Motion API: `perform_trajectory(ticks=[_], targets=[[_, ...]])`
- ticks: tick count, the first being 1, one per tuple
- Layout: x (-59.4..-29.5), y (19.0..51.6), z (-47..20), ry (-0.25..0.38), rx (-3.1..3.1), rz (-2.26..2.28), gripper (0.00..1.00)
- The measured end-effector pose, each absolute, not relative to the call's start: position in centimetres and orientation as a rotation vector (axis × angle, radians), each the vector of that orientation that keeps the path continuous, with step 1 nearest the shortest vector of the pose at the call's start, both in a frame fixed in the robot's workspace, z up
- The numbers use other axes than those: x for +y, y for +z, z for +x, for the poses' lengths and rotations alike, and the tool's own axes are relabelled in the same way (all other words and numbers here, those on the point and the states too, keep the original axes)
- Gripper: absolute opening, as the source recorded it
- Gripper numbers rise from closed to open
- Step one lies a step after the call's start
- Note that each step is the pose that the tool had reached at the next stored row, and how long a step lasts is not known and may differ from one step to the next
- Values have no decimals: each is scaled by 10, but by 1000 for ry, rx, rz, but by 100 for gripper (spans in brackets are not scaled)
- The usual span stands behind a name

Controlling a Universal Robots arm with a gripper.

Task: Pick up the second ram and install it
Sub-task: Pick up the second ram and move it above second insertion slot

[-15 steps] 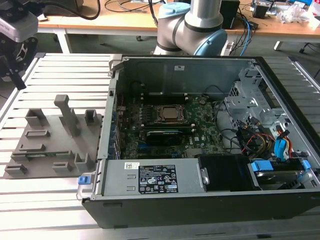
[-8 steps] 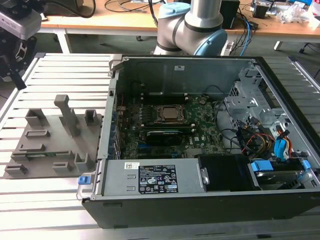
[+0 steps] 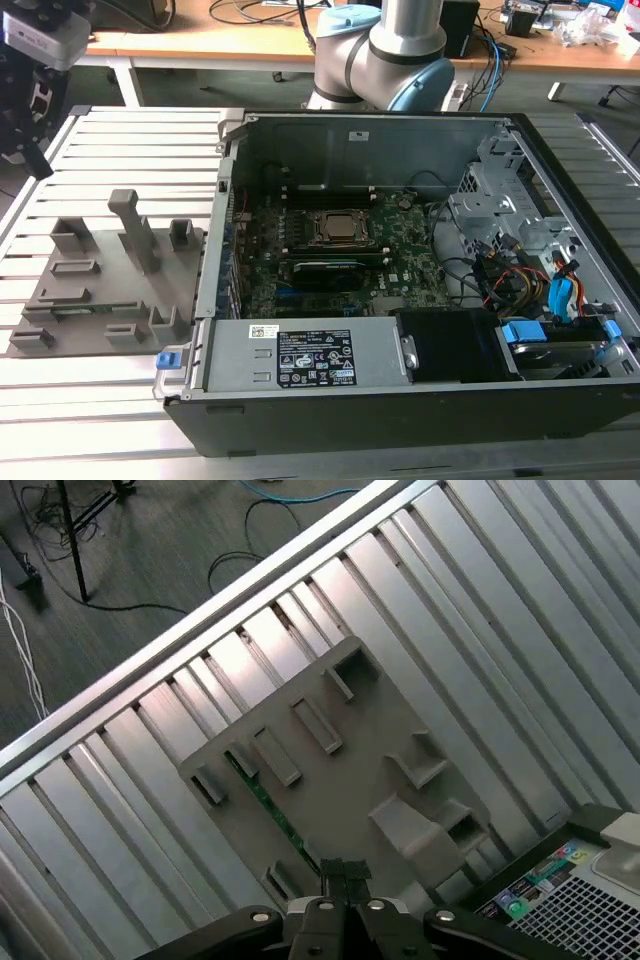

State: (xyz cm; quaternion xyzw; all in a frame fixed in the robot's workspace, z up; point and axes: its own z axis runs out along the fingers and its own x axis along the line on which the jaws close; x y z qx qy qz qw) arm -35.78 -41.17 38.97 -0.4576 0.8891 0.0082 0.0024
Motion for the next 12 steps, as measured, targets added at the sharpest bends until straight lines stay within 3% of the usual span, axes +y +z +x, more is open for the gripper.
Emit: perform_trajectory(ticks=[12], targets=[[-412,390,-358,26,2634,-1707,11]])
